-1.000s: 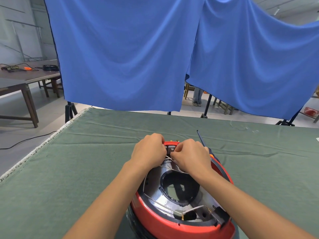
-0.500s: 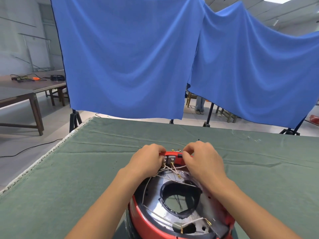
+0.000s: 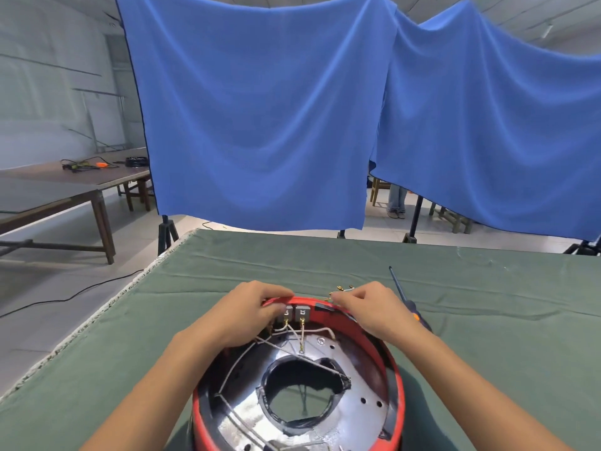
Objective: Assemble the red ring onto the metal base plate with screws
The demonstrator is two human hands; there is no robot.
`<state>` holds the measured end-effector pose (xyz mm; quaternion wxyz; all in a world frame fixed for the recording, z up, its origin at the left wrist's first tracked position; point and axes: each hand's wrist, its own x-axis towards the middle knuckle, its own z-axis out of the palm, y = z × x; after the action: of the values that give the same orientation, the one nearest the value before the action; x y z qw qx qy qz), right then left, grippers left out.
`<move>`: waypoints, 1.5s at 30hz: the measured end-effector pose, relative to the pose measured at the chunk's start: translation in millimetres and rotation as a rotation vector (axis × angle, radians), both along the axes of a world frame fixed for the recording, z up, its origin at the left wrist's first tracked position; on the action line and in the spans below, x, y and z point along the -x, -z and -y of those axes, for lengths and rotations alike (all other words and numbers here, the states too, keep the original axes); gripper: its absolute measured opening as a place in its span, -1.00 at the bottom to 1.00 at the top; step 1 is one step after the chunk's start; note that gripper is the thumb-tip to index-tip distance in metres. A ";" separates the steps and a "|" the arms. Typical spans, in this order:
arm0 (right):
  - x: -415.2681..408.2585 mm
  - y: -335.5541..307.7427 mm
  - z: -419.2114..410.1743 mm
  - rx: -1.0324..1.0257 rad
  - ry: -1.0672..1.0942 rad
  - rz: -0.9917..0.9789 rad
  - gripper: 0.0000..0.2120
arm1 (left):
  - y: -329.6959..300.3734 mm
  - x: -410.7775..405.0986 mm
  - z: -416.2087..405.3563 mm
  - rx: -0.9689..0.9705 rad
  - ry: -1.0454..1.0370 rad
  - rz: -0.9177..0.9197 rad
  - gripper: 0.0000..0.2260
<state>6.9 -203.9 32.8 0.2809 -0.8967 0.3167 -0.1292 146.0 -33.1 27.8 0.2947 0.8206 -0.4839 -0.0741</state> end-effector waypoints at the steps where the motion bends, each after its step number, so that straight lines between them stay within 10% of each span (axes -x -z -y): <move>1: -5.8 2.4 3.0 -0.028 0.013 0.002 -0.50 | 1.0 -0.2 -1.2 0.005 -0.019 0.008 -0.76; 5: -30.7 8.5 14.4 -0.020 -0.022 -0.061 -0.84 | 4.0 -0.4 1.1 0.016 -0.133 0.052 -0.86; 13: -63.9 0.5 23.6 -0.158 -0.057 -0.302 -0.64 | 7.8 -6.2 7.0 0.029 -0.211 0.062 -0.87; 23: -56.3 13.5 43.9 0.112 0.086 -0.441 -0.88 | 6.7 -5.1 7.7 0.022 -0.224 0.073 -0.85; 40: 5.2 -30.5 -10.9 0.281 -0.065 0.432 -0.82 | 5.9 13.2 22.5 -0.032 -0.315 0.152 -0.81; 45: -3.2 -33.3 -25.3 0.274 -0.132 0.458 -0.84 | -7.4 25.5 26.2 0.394 -0.197 0.072 -0.81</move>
<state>10.1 -178.6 66.1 0.2293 -0.8924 0.1653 -0.3518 120.5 -59.4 35.2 0.4375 0.7928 -0.4167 0.0805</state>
